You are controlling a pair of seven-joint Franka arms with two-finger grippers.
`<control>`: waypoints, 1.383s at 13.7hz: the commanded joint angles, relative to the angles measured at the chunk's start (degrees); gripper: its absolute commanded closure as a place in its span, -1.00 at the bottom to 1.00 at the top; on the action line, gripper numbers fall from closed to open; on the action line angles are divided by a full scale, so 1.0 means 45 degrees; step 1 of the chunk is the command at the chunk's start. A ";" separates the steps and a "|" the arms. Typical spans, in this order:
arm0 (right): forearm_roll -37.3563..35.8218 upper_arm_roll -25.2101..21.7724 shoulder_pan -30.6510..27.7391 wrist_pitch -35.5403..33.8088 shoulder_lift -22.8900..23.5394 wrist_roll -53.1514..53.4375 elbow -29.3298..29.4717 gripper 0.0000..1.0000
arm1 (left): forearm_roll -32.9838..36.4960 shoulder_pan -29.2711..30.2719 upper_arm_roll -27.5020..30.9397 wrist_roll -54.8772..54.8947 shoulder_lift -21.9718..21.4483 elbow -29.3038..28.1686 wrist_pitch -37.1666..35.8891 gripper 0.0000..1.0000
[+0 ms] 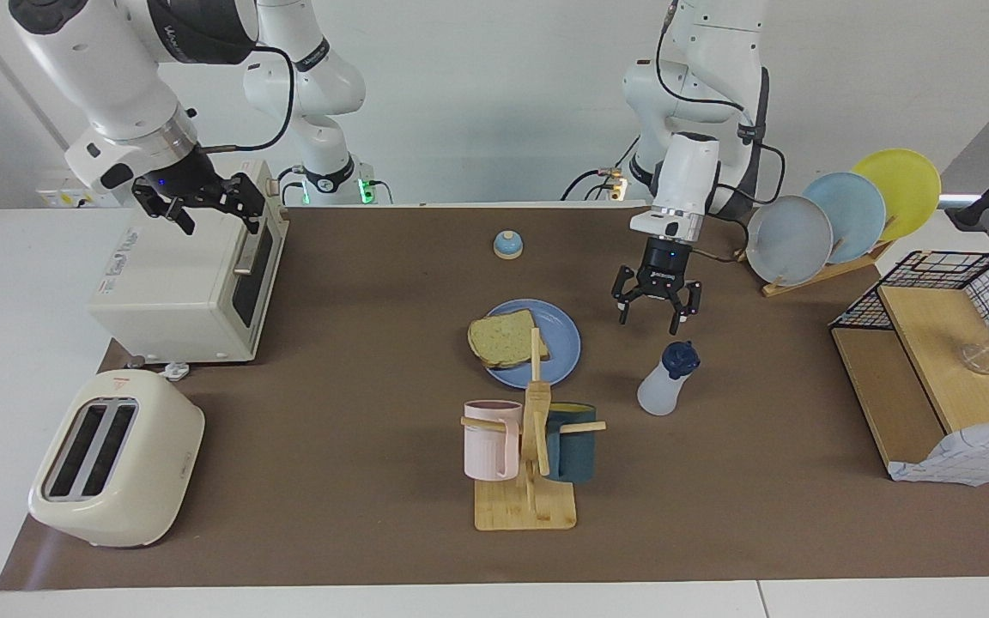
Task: Put bread on plate and add seasoning
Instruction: 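Open the left gripper to release the bottle and draw back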
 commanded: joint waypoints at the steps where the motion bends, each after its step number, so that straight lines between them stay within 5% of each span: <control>1: 0.0043 0.0072 -0.0133 -0.0130 -0.0014 -0.0218 0.0096 -1.00 | -0.0025 -0.0764 0.0029 -0.0121 -0.2082 -0.0299 -0.2655 -1.00; 8: 0.0062 0.0072 -0.0133 -0.0130 0.0005 -0.0237 0.0096 -1.00 | -0.0025 -0.1782 -0.0030 -0.0807 -0.3846 0.1864 -0.8728 -1.00; 12: 0.0062 0.0072 -0.0133 -0.0130 0.0005 -0.0218 0.0096 -1.00 | -0.0044 -0.1646 0.0009 -0.0709 -0.3651 0.4656 -1.3358 -1.00; 16: 0.0043 0.0072 -0.0133 -0.0130 -0.0015 -0.0218 0.0096 -1.00 | -0.0181 -0.1354 0.0185 -0.0885 -0.3047 0.6279 -1.5179 -1.00; 19: 0.0062 0.0072 -0.0152 -0.0130 0.0005 -0.0218 0.0096 -1.00 | -0.0492 -0.0768 0.0185 -0.0865 -0.1917 0.8618 -1.7538 -1.00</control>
